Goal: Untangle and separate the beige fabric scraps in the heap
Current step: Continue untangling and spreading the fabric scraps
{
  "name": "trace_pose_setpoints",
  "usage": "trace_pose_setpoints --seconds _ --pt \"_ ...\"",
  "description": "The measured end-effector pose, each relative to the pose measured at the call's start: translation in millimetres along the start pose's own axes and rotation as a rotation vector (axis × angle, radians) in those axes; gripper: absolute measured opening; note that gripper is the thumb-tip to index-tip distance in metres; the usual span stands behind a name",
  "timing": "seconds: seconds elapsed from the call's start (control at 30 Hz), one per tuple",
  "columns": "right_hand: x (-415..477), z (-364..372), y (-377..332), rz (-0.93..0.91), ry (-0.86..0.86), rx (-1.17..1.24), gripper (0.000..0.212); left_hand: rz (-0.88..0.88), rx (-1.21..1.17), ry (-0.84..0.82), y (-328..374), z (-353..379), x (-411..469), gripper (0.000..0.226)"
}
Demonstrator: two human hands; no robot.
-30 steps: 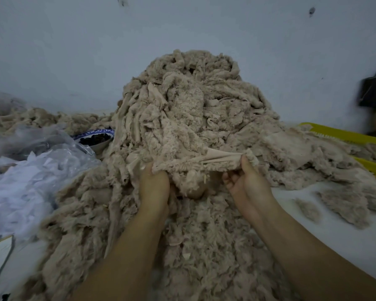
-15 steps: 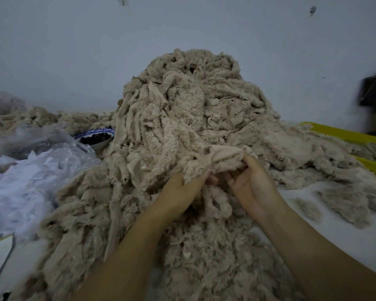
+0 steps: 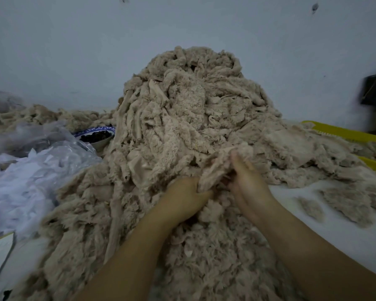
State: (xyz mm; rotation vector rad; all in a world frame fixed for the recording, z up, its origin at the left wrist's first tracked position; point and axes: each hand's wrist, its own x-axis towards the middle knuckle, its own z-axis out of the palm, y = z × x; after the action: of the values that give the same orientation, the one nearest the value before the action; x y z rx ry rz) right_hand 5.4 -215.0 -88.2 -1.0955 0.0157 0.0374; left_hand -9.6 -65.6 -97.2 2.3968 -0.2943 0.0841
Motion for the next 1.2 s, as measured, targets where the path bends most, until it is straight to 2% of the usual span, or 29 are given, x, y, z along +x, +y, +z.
trace_pose_setpoints --seconds 0.1,0.17,0.3,0.37,0.43,0.47,0.5,0.53,0.6,0.7,0.83,0.9,0.97,1.0,1.07,1.13,1.2 --pt "2 -3 -8 -0.012 0.096 0.163 0.042 -0.172 -0.045 0.177 -12 -12 6 0.017" --pt "3 -3 -8 -0.010 0.109 0.204 0.046 -0.256 0.010 0.265 -18 -17 8 0.010" --pt "3 2 -5 0.004 0.079 0.287 0.027 -0.353 0.103 0.348 -27 -20 7 0.010" --pt "3 1 -8 -0.017 0.070 0.293 0.019 -0.309 0.029 0.296 -29 -22 7 0.008" --pt "5 -5 -12 -0.042 0.094 0.275 0.018 -0.183 -0.090 0.104 -30 -25 4 0.013" --pt "6 -9 -16 -0.052 0.115 0.257 0.025 -0.121 -0.164 -0.014 -29 -25 2 0.015" --pt "7 -14 -19 -0.060 0.137 0.228 0.028 -0.080 -0.237 -0.099 -26 -25 -1 0.022" --pt "9 -18 -21 -0.067 0.146 0.206 0.023 -0.051 -0.300 -0.122 -25 -24 -4 0.033" --pt "10 -23 -20 -0.078 0.144 0.153 0.027 -0.040 -0.389 -0.003 -25 -21 -3 0.048" --pt "7 -18 -15 -0.107 0.102 0.054 0.023 -0.161 -0.425 0.389 -31 -24 4 0.038" --pt "2 -7 -10 -0.120 0.085 -0.073 0.028 -0.293 -0.523 0.691 -40 -22 9 0.048" --pt "0 -7 -16 -0.125 0.152 -0.001 0.030 -0.402 -0.673 0.849 -48 -29 9 0.038" --pt "0 -16 -27 -0.135 0.257 0.127 0.033 -0.513 -0.801 0.937 -58 -39 5 0.026" --pt "0 -22 -31 -0.145 0.290 0.162 0.031 -0.525 -0.776 0.938 -61 -42 4 0.025" --pt "1 -27 -32 -0.135 0.261 0.157 0.024 -0.434 -0.552 0.861 -56 -38 6 0.020" --pt "0 -20 -25 -0.097 0.130 0.129 0.023 -0.228 -0.192 0.773 -37 -27 5 0.009" --pt "-3 -11 -17 -0.075 -0.030 0.083 0.033 -0.002 -0.006 0.726 -17 -19 3 0.015"
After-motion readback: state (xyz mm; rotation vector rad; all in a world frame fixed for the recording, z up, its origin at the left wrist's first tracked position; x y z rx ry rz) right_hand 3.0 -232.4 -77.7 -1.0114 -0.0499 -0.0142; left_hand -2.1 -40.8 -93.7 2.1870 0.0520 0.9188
